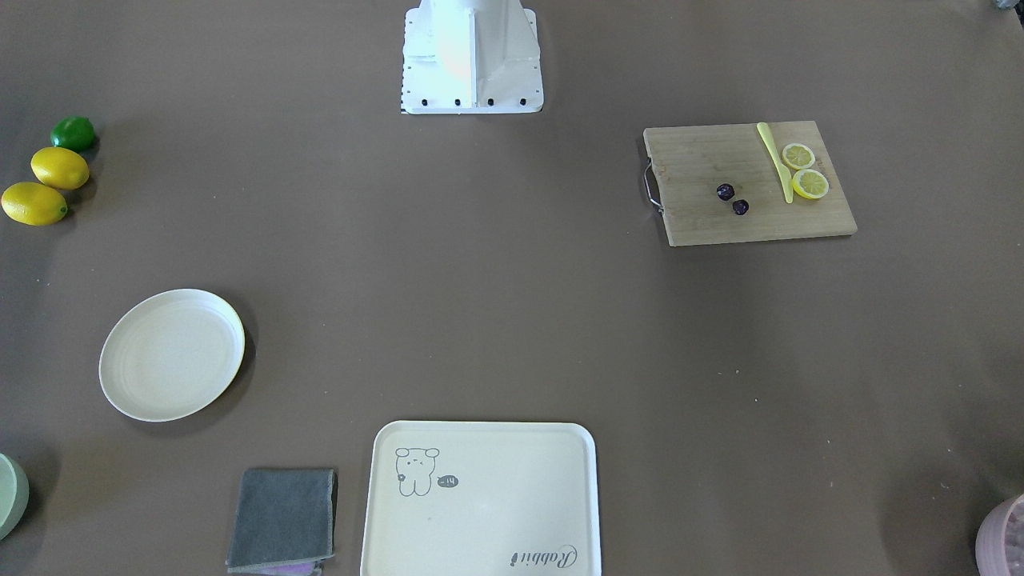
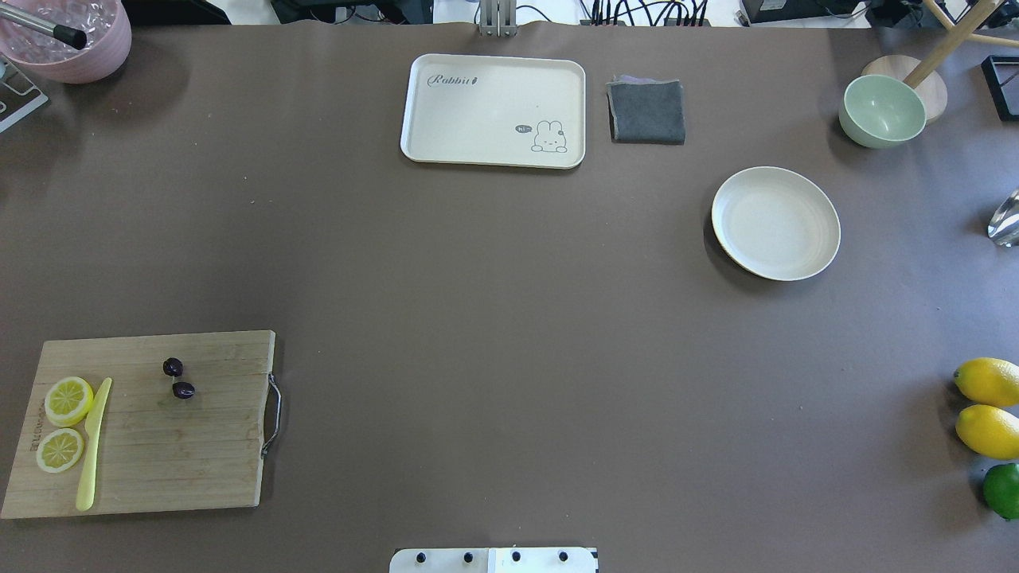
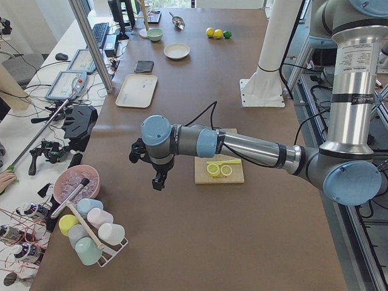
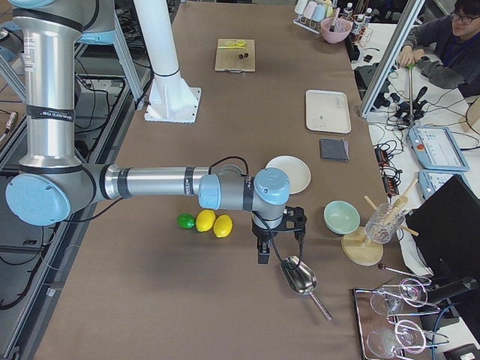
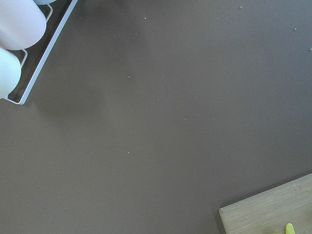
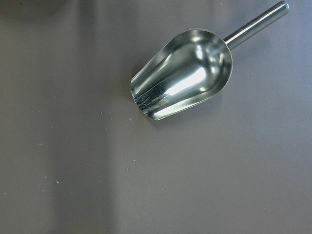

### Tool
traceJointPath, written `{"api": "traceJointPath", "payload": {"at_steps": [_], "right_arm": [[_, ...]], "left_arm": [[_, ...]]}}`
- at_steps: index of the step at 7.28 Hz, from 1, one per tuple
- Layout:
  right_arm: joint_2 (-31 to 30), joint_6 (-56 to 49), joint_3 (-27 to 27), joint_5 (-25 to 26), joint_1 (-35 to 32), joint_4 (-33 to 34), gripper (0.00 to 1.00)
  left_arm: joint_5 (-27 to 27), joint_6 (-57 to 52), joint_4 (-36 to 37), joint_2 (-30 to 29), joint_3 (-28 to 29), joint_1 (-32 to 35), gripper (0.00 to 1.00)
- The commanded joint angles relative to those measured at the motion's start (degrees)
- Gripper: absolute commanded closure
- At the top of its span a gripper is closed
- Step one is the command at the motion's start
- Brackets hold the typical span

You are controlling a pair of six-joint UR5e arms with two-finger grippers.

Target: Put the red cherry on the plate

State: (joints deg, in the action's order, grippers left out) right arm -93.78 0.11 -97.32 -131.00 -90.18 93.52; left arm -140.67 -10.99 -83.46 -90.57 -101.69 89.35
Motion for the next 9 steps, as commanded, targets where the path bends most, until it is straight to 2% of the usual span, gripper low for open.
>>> {"api": "traceJointPath", "payload": {"at_steps": [1,3,6,9], "right_arm": [[0.0,0.0,0.0,0.0,0.0,0.0,0.0],[-1.0,-0.4,-0.5,0.1,0.0,-0.1,0.0],[-1.1,0.2,-0.7,0.6,0.0,-0.1,0.0],[-1.3,0.2,-0.9,-0.1,0.0,-7.9,0.0]], "left_arm": [[-0.3,0.1,0.0,0.8,-1.3,0.0,0.02],[-0.4,0.0,-0.1,3.0,-3.5,-0.1,0.02],[-0.4,0.3,-0.2,1.7,-3.3,-0.8,0.02],[-0.4,0.4,0.1,0.7,-3.2,-0.4,0.02]]}}
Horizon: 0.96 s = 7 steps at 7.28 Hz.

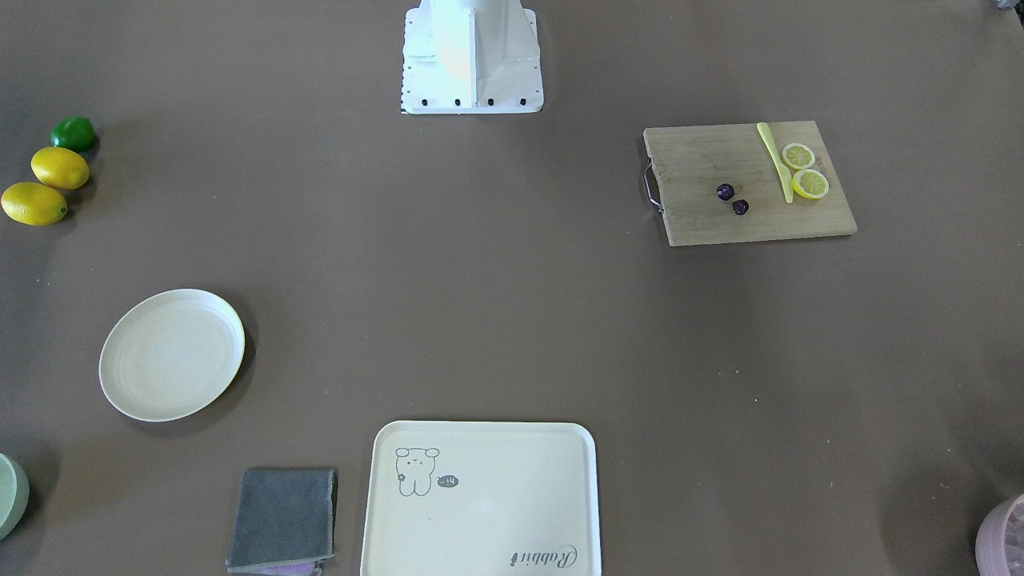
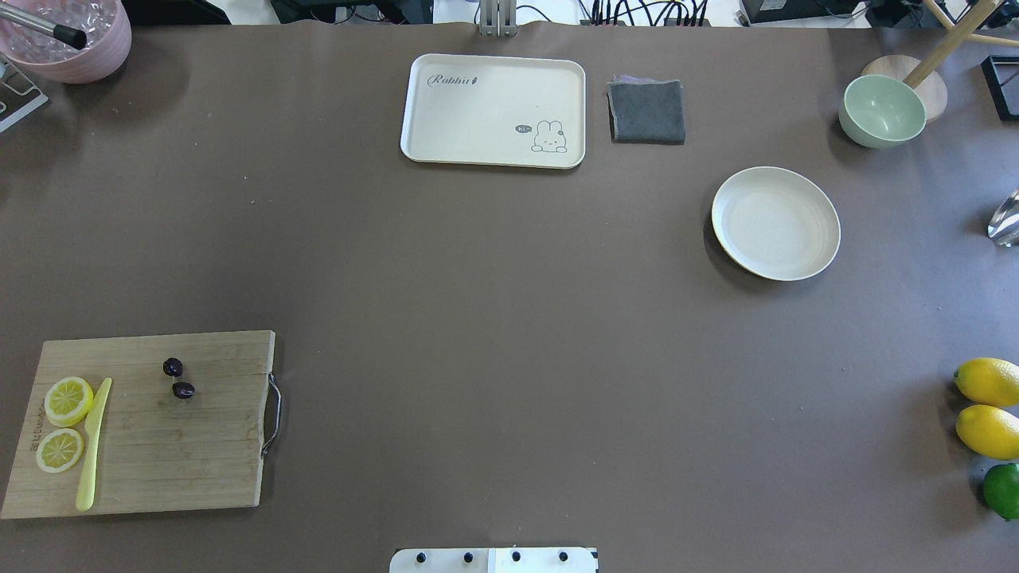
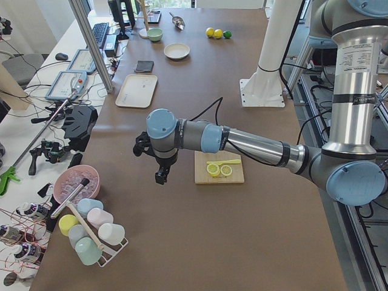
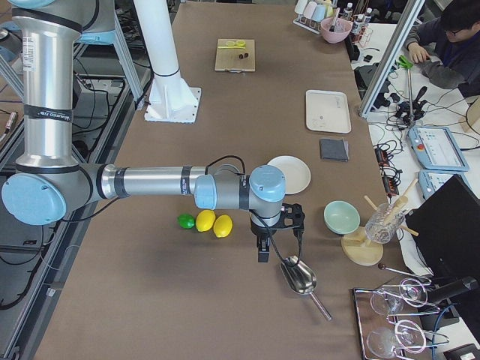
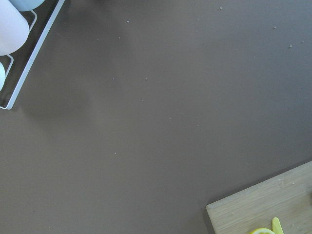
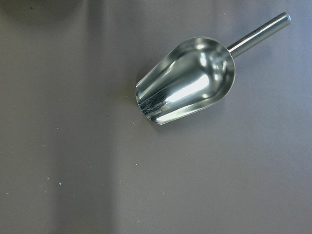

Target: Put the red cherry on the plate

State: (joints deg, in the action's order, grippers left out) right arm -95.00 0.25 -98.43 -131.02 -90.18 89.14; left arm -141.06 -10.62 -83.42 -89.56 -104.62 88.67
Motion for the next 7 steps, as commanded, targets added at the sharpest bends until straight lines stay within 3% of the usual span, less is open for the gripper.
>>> {"api": "traceJointPath", "payload": {"at_steps": [1,3,4,5,6,7], "right_arm": [[-0.7,-0.2,-0.1,0.1,0.0,-5.9,0.0],[-0.4,0.3,0.1,0.2,0.0,-6.7,0.0],[-0.2,0.4,-0.5,-0.1,0.0,-7.1,0.0],[0.2,0.8,-1.4,-0.1,0.1,-7.4,0.0],[0.3,2.2,-2.5,-0.2,1.0,-7.4,0.0],[0.9,10.0,-4.6,-0.5,3.8,-7.6,0.0]], "left_arm": [[-0.1,0.2,0.6,-0.3,-2.8,0.4,0.02],[0.1,0.3,-5.7,-2.7,-0.5,0.4,0.02],[-1.3,0.3,-5.5,-4.1,1.4,0.5,0.02],[-5.5,-0.4,-6.6,-3.8,0.8,1.2,0.02],[-6.0,-0.5,-9.2,-2.0,0.8,1.2,0.02],[-6.2,1.0,-14.1,-0.9,0.5,1.2,0.02]]}}
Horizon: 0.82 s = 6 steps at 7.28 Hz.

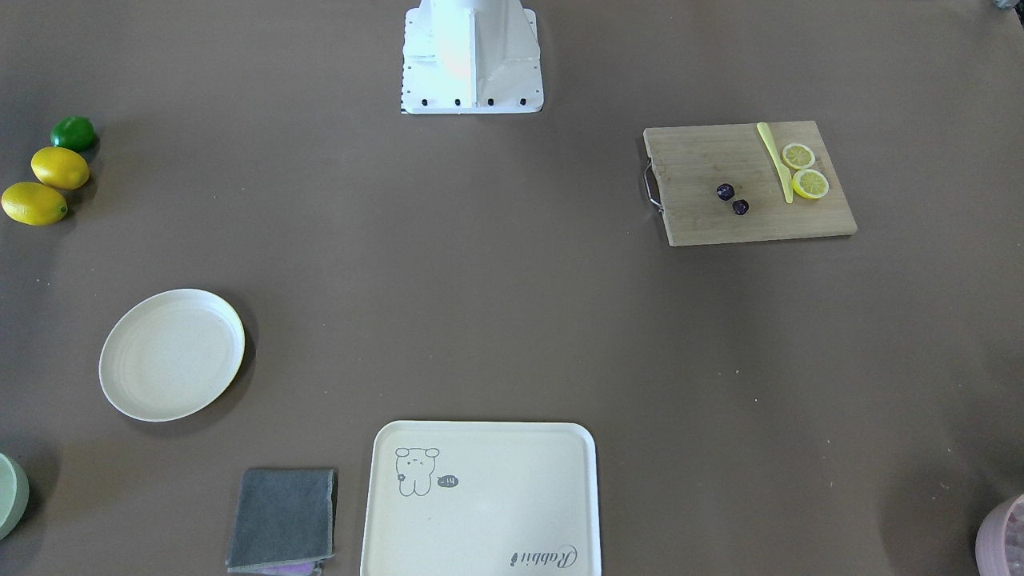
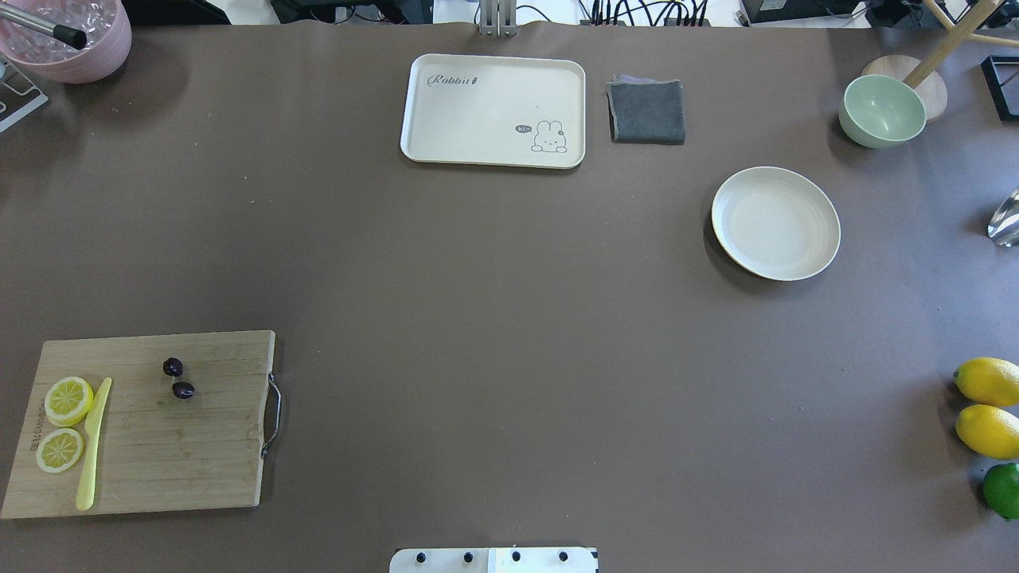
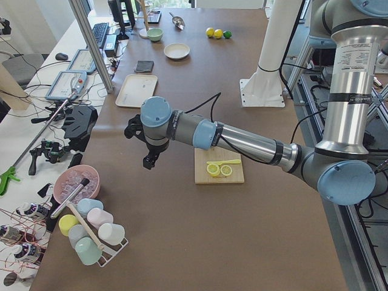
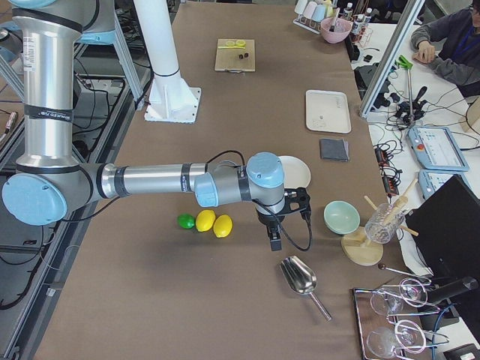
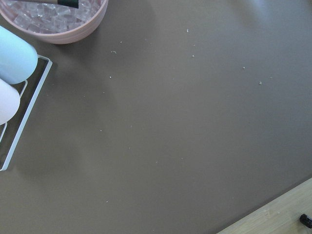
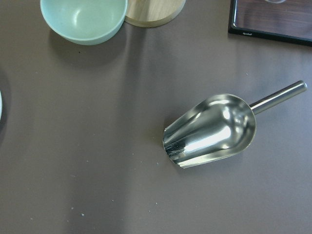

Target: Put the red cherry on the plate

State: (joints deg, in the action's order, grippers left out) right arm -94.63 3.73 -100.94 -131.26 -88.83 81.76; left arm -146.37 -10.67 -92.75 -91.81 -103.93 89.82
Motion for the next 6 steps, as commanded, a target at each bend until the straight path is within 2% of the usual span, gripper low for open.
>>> {"api": "traceJointPath", "payload": {"at_steps": [1,3,4,5,6], "right_arm": [[0.7,13.8,-5.0,-0.1,6.2,-1.3,0.0],[0.7,28.0,-5.3,0.6,13.8,-10.3,0.0],[0.5,35.0,-4.9,1.4,17.4,-12.0,0.01],[1.4,38.9,-5.1,2.7,20.7,-12.2,0.02],[5.6,41.1,-3.5,5.4,23.6,-12.1,0.02]], "left_arm": [[-2.5,10.8,-8.5,2.5,-0.3,-0.2,0.02],[-1.9,34.5,-24.8,5.0,-0.6,-5.7,0.02],[-1.5,40.6,-31.9,7.0,-0.4,-8.9,0.02],[-1.5,40.9,-34.4,8.3,-0.2,-9.7,0.02],[-1.5,40.9,-34.8,8.4,-0.1,-9.6,0.02]]}}
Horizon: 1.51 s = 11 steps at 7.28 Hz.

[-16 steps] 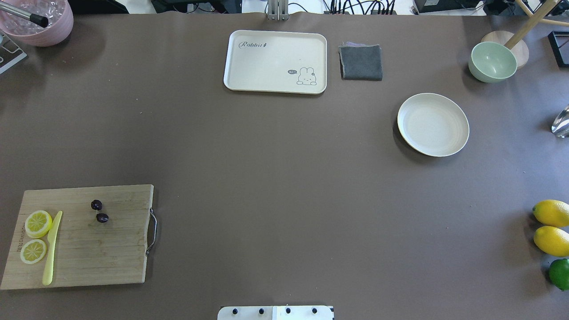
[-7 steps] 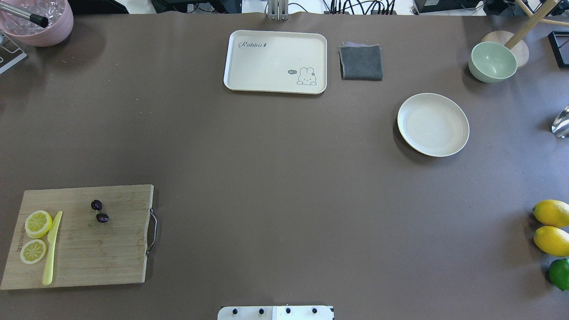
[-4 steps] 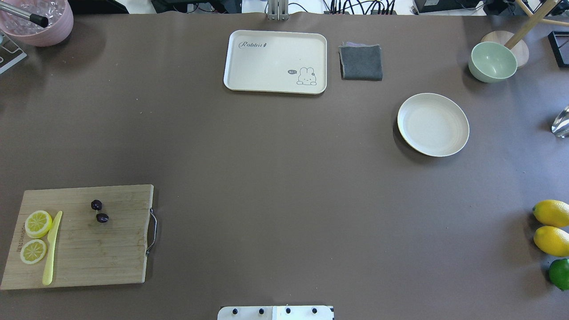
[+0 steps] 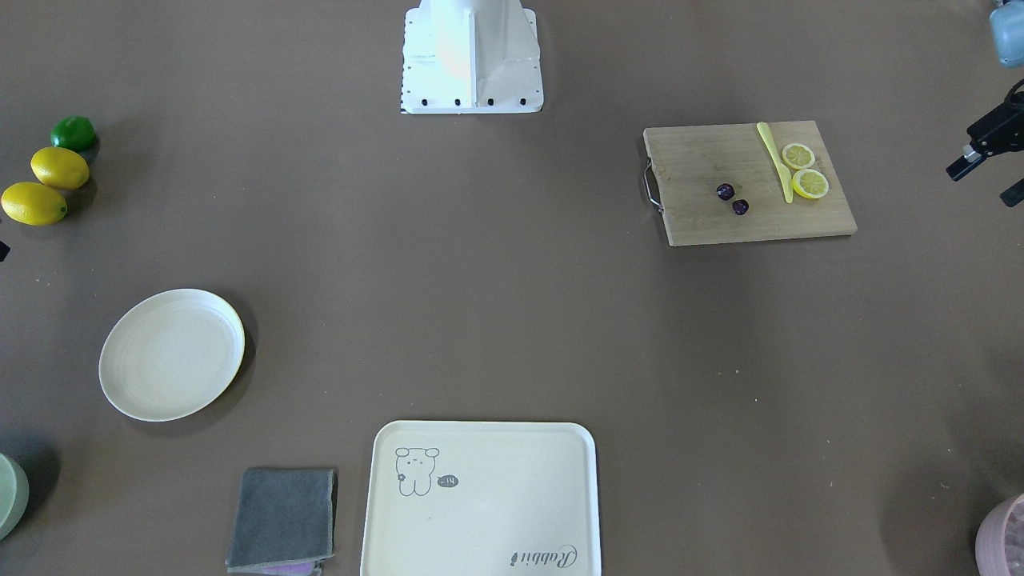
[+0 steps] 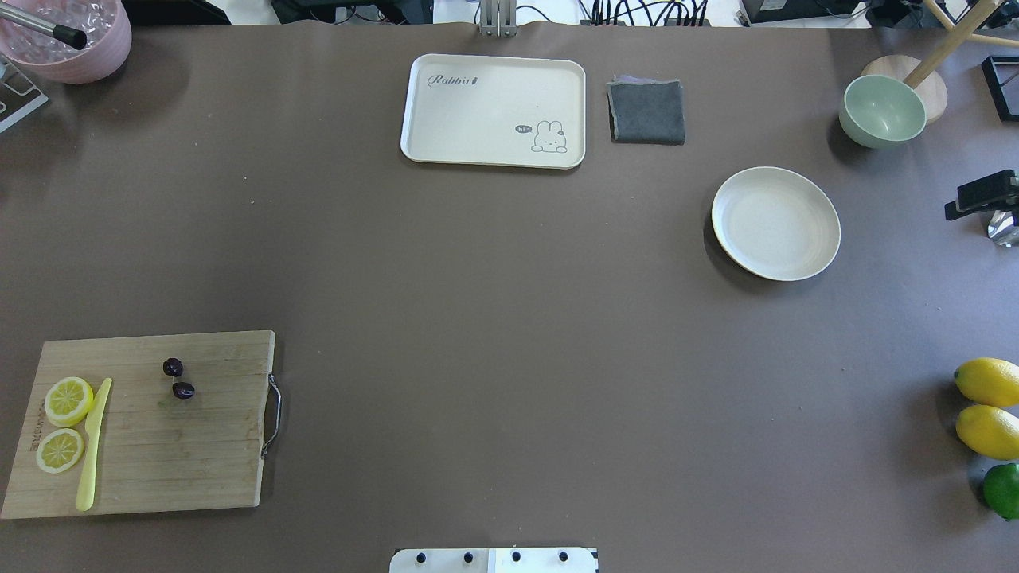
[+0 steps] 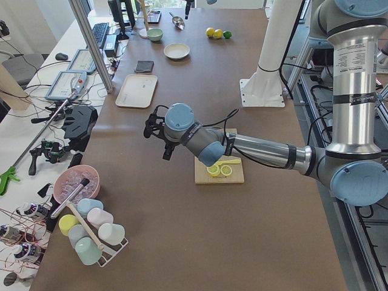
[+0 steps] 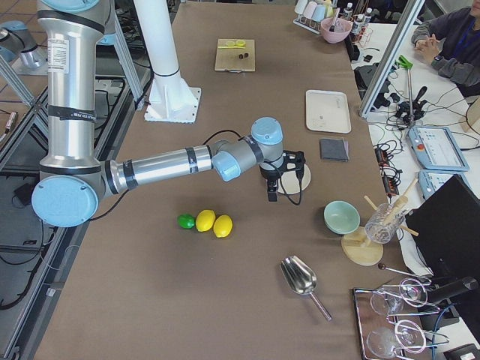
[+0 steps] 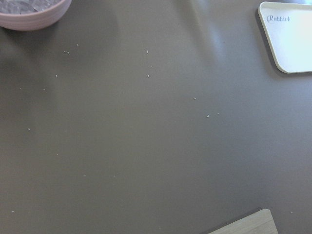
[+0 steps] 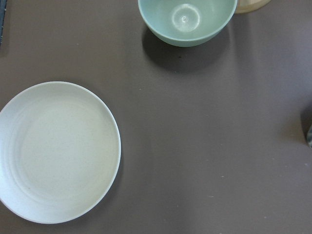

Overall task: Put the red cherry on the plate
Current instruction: 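Reach the right gripper to the white plate's rim and grasp it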

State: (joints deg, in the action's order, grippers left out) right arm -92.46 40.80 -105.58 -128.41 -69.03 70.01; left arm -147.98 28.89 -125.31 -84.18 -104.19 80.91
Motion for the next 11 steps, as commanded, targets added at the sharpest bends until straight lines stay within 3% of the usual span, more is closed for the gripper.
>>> {"api": "traceJointPath", "payload": {"at_steps": [1,2,5,6,9,11], "right_arm": [[8.6,5.0,6.5,4.6,5.9,-0.5,0.03],[11.7,5.1,10.2,4.8,7.1,-1.2,0.06],[12.8,9.7,17.6,4.6,8.3,-8.3,0.32],[12.7,10.8,19.4,4.8,9.3,-10.1,0.36],[12.5,11.0,22.0,7.5,11.0,-12.1,0.42],[12.7,13.5,21.8,7.6,12.3,-12.2,0.61]], "left_arm": [[0.1,1.3,-2.2,0.8,0.4,-0.7,0.02],[0.2,1.3,-2.1,0.6,0.5,-0.7,0.02],[3.2,1.5,-2.0,-0.6,0.9,-0.7,0.02],[3.3,1.5,-2.0,-0.9,1.2,-0.7,0.02],[3.3,1.6,-1.9,-1.9,2.3,-0.7,0.02],[3.2,1.6,-1.9,-2.1,2.4,-0.7,0.02]]}}
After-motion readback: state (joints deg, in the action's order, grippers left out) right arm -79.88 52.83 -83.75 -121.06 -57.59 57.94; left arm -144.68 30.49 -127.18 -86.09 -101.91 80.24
